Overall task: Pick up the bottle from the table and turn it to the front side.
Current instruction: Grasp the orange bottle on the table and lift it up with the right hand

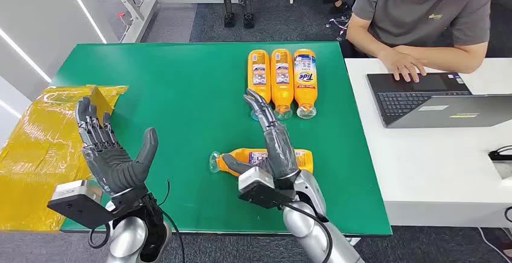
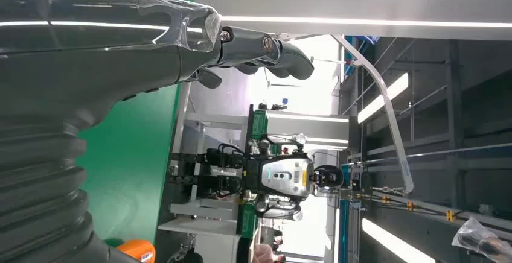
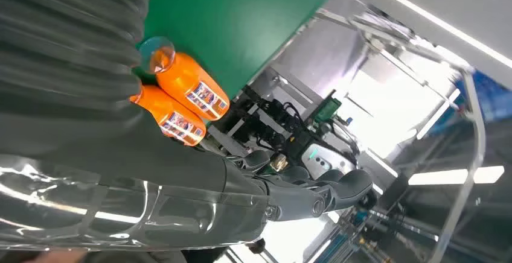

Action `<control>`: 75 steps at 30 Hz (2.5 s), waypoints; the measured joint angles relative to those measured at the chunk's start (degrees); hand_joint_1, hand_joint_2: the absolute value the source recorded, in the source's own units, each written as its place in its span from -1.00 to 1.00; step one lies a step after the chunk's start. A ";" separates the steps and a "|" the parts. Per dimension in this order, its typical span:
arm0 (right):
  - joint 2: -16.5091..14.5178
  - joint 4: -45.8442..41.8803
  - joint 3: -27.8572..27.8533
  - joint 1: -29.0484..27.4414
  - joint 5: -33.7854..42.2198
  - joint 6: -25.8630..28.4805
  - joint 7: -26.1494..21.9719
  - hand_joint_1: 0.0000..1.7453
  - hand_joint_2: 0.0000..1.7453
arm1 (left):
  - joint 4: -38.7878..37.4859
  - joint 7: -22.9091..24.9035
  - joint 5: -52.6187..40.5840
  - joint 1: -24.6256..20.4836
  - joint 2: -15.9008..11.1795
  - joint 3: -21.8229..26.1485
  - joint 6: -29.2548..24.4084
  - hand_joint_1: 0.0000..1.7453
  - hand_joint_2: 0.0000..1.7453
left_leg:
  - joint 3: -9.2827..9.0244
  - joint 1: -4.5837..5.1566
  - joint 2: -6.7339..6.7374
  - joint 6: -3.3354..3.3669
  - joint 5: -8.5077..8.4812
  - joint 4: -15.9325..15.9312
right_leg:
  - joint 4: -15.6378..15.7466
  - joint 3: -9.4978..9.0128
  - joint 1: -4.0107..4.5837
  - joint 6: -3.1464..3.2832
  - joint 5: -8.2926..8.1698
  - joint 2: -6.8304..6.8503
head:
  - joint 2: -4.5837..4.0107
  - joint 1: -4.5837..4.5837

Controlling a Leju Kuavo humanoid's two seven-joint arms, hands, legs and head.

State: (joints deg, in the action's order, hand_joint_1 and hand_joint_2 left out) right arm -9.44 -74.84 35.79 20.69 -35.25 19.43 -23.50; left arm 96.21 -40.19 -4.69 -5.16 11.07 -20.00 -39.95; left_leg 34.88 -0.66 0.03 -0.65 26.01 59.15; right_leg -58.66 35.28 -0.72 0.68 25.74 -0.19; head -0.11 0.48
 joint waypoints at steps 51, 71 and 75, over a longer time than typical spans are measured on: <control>11.14 40.69 19.93 27.20 -12.92 -29.78 10.60 -1.00 1.00 | -10.27 0.00 7.97 -11.98 -0.71 -2.58 6.03 -1.00 1.00 | -0.04 0.02 0.02 0.10 -0.07 0.13 | 0.00 -0.04 0.00 -0.08 -0.14 -0.03 | 0.00 0.01; 13.79 42.44 22.27 27.43 -13.94 -23.92 16.65 0.16 1.00 | -10.79 0.00 7.77 -12.35 0.04 -2.58 6.23 -1.00 1.00 | -0.04 0.02 0.02 0.17 -0.12 0.25 | 0.01 -0.10 -0.01 -0.17 -0.22 -0.03 | 0.00 0.00; 13.79 42.49 22.47 27.19 -14.12 -21.68 16.99 1.00 1.00 | -10.80 0.00 7.77 -12.36 0.03 -2.58 6.05 -1.00 1.00 | -0.03 0.02 0.01 0.17 -0.12 0.25 | 0.00 -0.10 -0.01 -0.17 -0.22 -0.03 | 0.00 0.01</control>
State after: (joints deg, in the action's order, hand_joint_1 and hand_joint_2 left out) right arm 4.35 -32.35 58.26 47.88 -49.37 -2.25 -6.51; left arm 85.42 -40.19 3.08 -17.52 11.10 -22.58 -33.90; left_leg 34.85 -0.64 0.04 -0.47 25.89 59.40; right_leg -58.65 35.18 -0.73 0.51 25.52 -0.22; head -0.11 0.49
